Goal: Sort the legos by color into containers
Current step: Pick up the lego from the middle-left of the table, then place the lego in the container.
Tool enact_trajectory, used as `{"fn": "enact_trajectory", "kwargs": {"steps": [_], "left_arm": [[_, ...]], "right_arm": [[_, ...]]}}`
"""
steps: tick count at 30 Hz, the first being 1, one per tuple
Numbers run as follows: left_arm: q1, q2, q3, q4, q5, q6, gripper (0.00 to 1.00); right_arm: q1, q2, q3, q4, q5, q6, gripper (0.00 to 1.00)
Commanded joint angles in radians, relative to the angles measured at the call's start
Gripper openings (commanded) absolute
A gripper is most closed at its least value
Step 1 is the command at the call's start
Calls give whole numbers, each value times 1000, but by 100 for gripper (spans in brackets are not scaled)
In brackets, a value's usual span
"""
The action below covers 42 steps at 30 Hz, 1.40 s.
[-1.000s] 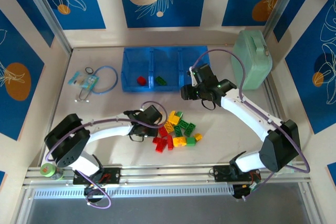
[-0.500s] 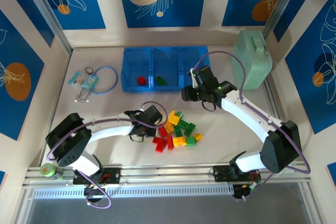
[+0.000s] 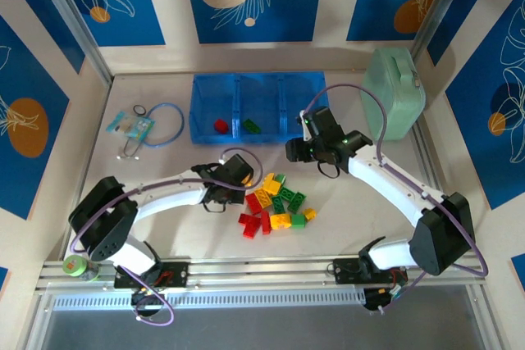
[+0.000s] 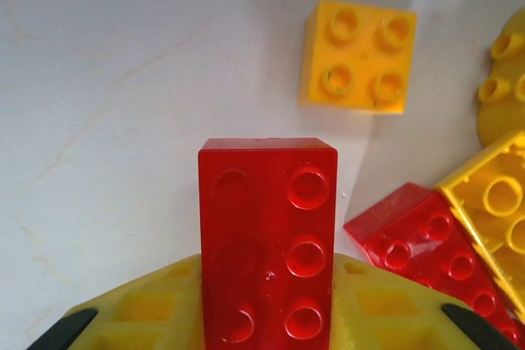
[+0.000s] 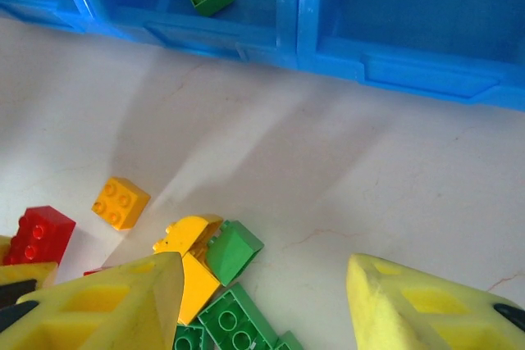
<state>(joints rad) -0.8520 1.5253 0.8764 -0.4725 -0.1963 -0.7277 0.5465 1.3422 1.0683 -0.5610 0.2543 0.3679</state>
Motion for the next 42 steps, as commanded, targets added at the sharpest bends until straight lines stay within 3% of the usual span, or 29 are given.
{"fn": "enact_trajectory", "kwargs": {"steps": [1,11,21,33,42], "left_arm": [[32,-25,41,-32,-12,36,31],[209,-46,143,-44,36,133,31],[380,49,315,-51,100,219,31],[480,305,615,-113,126,279,31],[512,445,748,-153,128,293,35]], "right_arm": [[-8,-35,-22,6,-18,17,55],[-11,-53,-60,16,-37,29,55],[-11,-67,-94,33,-82,46,55],[3,-88,-113,26,-107,54,55],[11,-94,-118,18,-113,54,55]]}}
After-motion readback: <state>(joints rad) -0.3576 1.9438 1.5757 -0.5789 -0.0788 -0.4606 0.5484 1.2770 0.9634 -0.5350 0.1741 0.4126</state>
